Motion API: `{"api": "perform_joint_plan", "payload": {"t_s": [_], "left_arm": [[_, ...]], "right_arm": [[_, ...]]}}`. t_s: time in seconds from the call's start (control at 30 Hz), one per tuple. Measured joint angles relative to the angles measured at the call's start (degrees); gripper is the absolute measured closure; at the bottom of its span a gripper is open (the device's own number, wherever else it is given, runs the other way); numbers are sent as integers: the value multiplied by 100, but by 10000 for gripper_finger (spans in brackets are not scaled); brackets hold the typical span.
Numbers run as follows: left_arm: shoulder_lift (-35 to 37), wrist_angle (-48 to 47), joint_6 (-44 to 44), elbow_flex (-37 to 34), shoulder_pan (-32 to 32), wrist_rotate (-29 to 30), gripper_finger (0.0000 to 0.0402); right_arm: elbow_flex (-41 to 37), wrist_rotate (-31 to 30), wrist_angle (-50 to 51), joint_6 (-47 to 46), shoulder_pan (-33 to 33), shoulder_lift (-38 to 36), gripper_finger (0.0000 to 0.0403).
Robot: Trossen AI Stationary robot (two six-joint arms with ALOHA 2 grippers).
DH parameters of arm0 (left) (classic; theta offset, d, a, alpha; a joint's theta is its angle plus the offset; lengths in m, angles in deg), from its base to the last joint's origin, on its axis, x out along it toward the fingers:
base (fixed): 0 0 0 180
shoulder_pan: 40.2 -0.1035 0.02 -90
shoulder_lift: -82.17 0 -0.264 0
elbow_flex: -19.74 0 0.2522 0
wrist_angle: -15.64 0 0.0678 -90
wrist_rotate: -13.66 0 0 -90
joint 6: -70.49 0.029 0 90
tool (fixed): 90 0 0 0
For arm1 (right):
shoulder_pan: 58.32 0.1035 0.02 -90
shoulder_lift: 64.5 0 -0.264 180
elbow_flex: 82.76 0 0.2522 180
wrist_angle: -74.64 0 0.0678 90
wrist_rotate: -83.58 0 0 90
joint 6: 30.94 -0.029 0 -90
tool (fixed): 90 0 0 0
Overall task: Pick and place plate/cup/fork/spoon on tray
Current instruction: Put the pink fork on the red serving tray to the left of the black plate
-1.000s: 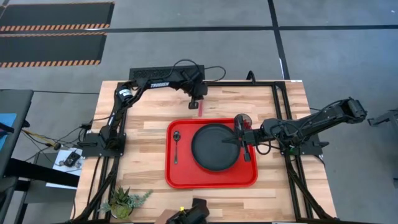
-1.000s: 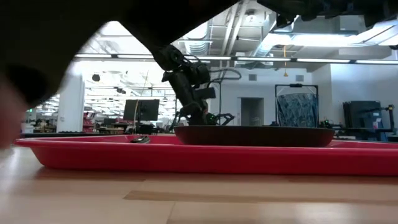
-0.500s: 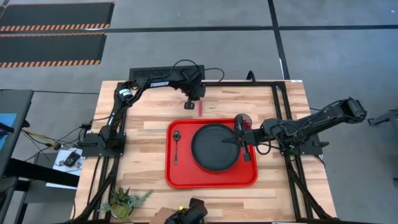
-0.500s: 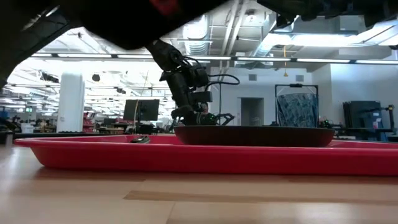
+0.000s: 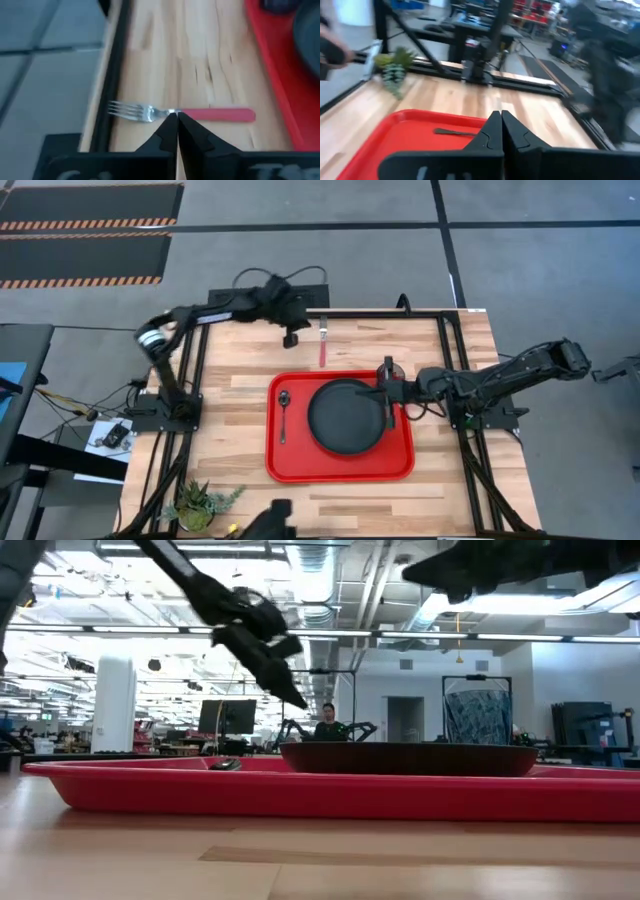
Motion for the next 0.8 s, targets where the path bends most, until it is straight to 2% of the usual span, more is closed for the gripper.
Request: {"api": "perform_joint_plan", "payload": {"t_s": [0.1, 0.23, 0.33, 0.5, 0.63, 0.8], "left_arm": [[777, 906, -391, -1086, -39, 29, 401], [1786, 1989, -966, -2181, -25, 23, 401], [2378, 2298, -1443, -2820, -6, 37, 401], [3175, 2484, -1765, -3457, 94, 196, 401], [3611, 2521, -1968, -3800, 148, 404, 401], [3898, 2510, -2151, -4080, 159, 444, 401]], "right_arm": [[22, -2, 53, -214, -351, 99, 400], [355, -2, 310, -369, -887, 492, 400], [785, 158, 768, -347, -1348, 948, 400], [1584, 1026, 1472, -152, -2206, 1853, 401], [1973, 1607, 1615, 241, -2794, 2590, 400], [2596, 1967, 2112, 279, -3401, 3433, 400]]}}
